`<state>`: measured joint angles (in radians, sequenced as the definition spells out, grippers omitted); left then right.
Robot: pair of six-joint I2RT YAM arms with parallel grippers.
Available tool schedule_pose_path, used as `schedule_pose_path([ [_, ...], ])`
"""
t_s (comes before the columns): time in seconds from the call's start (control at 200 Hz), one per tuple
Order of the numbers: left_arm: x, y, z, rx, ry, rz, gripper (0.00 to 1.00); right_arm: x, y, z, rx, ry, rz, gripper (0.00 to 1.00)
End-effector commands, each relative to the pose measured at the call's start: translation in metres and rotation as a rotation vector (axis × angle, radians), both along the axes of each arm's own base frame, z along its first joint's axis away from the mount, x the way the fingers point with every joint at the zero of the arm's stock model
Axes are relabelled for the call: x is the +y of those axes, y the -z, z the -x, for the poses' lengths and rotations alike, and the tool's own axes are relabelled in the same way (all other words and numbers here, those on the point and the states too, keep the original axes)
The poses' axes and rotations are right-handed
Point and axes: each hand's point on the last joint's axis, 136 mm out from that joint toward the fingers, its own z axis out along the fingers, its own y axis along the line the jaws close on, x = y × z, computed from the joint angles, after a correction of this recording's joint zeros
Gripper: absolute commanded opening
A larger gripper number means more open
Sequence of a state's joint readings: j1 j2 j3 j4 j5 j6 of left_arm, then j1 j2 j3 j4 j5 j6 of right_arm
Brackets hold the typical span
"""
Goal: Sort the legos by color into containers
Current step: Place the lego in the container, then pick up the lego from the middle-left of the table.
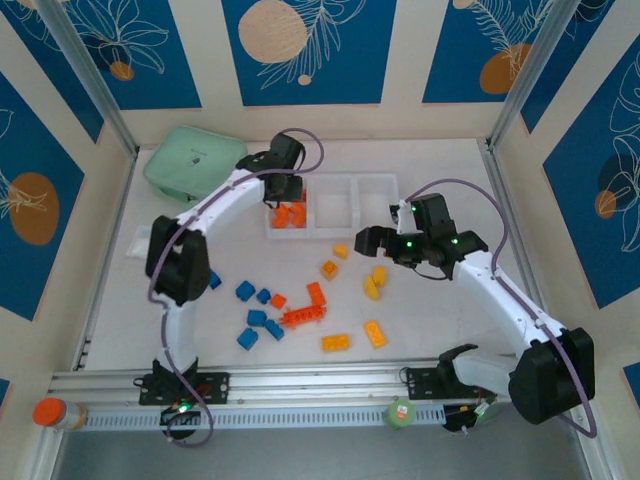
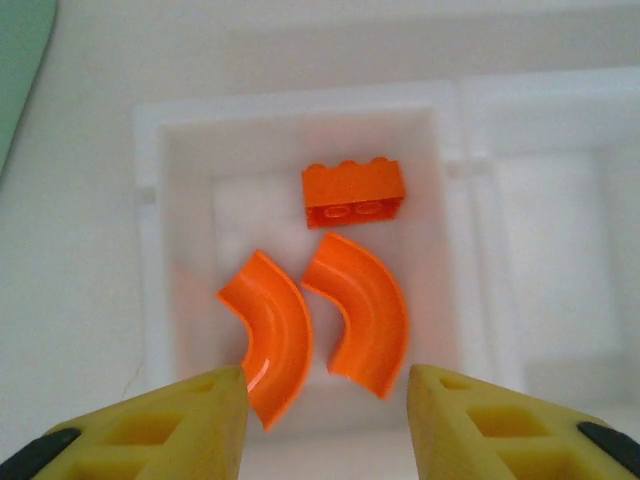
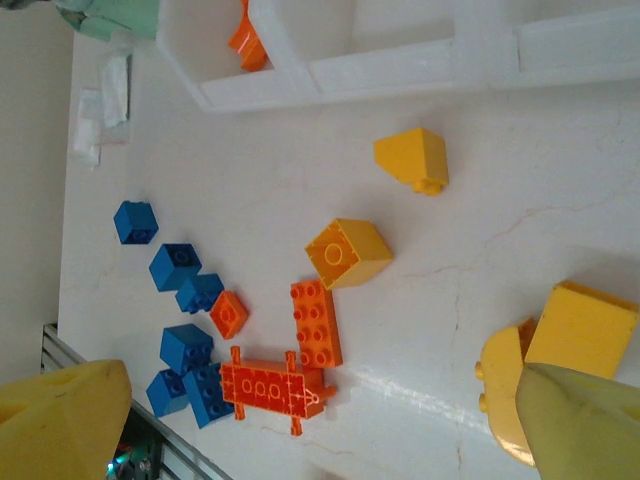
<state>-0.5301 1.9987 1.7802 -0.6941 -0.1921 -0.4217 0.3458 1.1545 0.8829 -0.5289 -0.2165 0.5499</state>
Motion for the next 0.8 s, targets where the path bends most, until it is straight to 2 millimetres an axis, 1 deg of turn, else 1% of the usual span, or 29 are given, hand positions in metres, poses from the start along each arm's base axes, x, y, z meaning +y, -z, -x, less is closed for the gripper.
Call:
schedule_pose_path([
  [0.0, -0.022, -0.017, 0.037, 0.002, 0.09, 0.104, 0.47, 0.002, 0.006, 0.019, 0.046, -0.042, 0.02, 0.99],
  [0.155, -0.034, -0.009, 0.093, 0.039, 0.143, 0.147, 0.5, 0.003, 0.022, 0.035, 0.087, -0.044, 0.025, 0.99],
  [0.21, -0.041, -0.006, 0.111, 0.048, 0.163, 0.167, 0.51, 0.004, 0.026, 0.039, 0.1, -0.04, 0.02, 0.99],
  [0.28, -0.046, 0.0, 0.133, 0.062, 0.165, 0.179, 0.52, 0.005, 0.035, 0.045, 0.122, -0.031, 0.017, 0.99],
  [0.39, -0.064, 0.012, 0.163, 0.086, 0.204, 0.214, 0.55, 0.006, 0.049, 0.052, 0.15, -0.029, 0.008, 0.99],
  [0.45, -0.076, 0.018, 0.174, 0.085, 0.247, 0.228, 0.58, 0.005, 0.055, 0.053, 0.155, -0.024, 0.002, 0.99],
  [0.51, -0.08, 0.027, 0.18, 0.089, 0.268, 0.207, 0.61, 0.002, 0.061, 0.055, 0.168, -0.008, 0.007, 0.99],
  [0.565, -0.083, 0.036, 0.185, 0.11, 0.285, 0.185, 0.62, 0.002, 0.062, 0.055, 0.168, -0.004, -0.003, 0.99],
  [0.62, -0.08, 0.045, 0.189, 0.127, 0.269, 0.151, 0.63, 0.003, 0.062, 0.057, 0.165, -0.012, -0.015, 0.99],
  [0.7, -0.077, 0.057, 0.196, 0.157, 0.244, 0.138, 0.64, -0.001, 0.066, 0.057, 0.166, 0.002, 0.0, 0.99],
  [0.795, -0.066, 0.069, 0.205, 0.195, 0.202, 0.078, 0.65, -0.006, 0.069, 0.059, 0.178, 0.015, 0.005, 0.99],
])
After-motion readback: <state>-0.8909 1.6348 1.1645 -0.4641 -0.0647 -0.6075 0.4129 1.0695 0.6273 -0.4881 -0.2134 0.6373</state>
